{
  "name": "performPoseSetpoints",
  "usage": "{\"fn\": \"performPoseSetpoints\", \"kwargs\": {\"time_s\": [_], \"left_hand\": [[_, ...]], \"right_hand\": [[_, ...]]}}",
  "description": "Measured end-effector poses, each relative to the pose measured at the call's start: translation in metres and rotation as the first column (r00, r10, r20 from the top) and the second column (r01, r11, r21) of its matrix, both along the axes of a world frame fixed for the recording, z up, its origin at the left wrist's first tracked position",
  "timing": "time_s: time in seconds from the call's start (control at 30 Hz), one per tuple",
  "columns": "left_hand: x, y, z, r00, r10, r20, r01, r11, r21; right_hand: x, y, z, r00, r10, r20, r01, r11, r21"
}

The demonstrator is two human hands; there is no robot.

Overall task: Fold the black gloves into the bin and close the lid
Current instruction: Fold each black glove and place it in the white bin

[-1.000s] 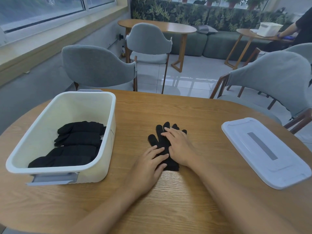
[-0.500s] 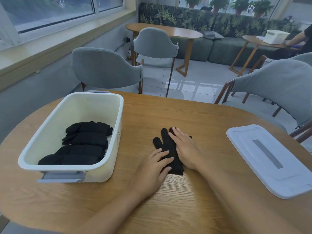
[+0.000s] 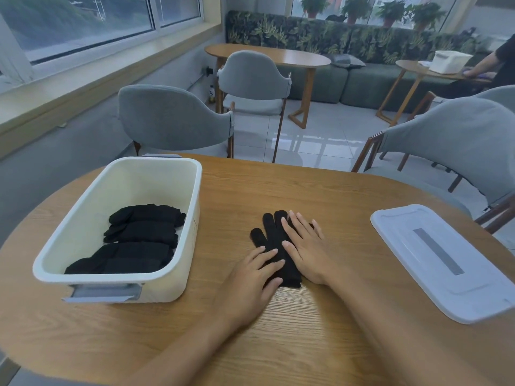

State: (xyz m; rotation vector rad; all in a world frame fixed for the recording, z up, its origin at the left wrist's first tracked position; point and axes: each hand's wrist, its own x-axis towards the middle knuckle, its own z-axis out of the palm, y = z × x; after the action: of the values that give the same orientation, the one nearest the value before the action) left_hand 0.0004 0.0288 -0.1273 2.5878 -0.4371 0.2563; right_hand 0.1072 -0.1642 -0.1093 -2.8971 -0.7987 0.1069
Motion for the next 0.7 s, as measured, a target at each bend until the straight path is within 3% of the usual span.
{"fn": "performPoseSetpoints", "kwargs": {"time_s": [0.27, 0.4, 0.57, 0.7], "left_hand": [[-0.004, 0.001, -0.003, 0.992, -0.034, 0.125, 0.036, 0.999, -0.008], [-0.002, -0.002, -0.003, 0.981, -0.063, 0.186, 0.053, 0.997, 0.059], [0.004, -0.007, 0.005, 0.933, -0.160, 0.323, 0.075, 0.963, 0.260], [0.008, -0.009, 0.007, 0.950, -0.117, 0.291, 0.054, 0.975, 0.215]], "right_hand": [[-0.061, -0.019, -0.018, 0.986, -0.134, 0.100, 0.093, 0.934, 0.344], [-0.087, -0.026, -0.023, 0.985, -0.131, 0.116, 0.079, 0.925, 0.373], [-0.096, -0.024, -0.020, 0.985, -0.091, 0.149, 0.024, 0.918, 0.396], [-0.096, -0.022, -0.021, 0.982, -0.080, 0.173, 0.008, 0.924, 0.382]]}}
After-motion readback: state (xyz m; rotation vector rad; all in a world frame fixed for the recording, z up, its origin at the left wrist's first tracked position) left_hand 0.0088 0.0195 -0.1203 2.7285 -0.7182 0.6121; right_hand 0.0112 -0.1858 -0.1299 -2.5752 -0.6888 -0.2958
